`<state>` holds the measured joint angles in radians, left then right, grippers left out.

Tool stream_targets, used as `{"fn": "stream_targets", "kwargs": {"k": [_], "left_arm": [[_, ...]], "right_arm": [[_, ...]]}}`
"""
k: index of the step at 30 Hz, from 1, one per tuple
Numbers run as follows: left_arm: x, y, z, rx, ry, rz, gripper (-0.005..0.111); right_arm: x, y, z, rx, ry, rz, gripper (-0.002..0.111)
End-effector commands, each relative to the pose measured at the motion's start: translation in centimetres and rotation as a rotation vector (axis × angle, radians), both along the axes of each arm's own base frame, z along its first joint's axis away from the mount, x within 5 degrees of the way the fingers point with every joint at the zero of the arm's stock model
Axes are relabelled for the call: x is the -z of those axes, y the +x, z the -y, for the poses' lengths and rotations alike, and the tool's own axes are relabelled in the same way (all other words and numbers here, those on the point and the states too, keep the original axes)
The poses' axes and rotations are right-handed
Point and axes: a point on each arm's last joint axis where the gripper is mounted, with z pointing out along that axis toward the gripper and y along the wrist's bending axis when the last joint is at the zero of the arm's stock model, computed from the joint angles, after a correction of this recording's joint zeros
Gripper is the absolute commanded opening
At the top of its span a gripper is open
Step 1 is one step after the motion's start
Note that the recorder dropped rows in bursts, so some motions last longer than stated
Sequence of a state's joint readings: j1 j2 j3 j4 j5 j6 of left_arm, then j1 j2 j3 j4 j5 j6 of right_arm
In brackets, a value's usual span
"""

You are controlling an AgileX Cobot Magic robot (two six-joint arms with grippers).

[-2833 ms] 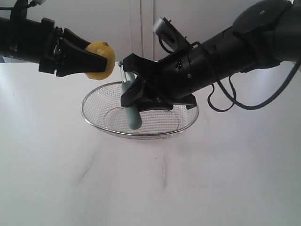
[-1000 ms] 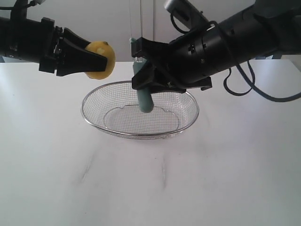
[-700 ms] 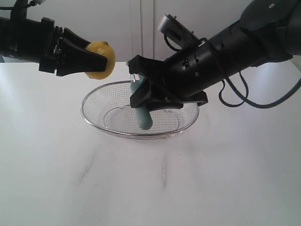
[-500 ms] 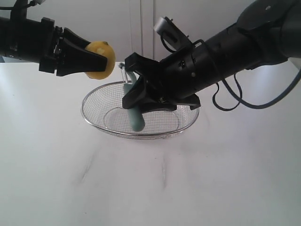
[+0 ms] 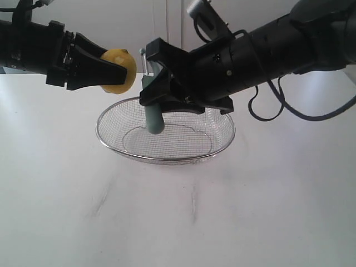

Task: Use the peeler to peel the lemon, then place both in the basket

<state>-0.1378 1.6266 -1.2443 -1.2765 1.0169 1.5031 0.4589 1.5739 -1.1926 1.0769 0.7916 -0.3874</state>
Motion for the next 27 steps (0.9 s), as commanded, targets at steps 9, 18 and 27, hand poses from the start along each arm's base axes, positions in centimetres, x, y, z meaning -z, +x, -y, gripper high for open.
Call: {"fn": "stream_targets", "kwargs": {"k": [9,18,27], "left_arm": [[-0.5,-0.3,0.2,0.017,-0.027,0.004,0.000],[-0.5,-0.3,0.2,0.017,-0.027,0.004,0.000],[-0.5,-0.3,0.2,0.022,-0.026,0.013,0.000]], "right_arm": [[-3.3,-1.2,1.1,0.037,0.024,0.146,0.000],[-3.1,-1.1,1.2,0.026,-0.014,0.166,0.000],[-2.6,-0.7,1.8,0.033,-0.120,0.234,0.000]]}}
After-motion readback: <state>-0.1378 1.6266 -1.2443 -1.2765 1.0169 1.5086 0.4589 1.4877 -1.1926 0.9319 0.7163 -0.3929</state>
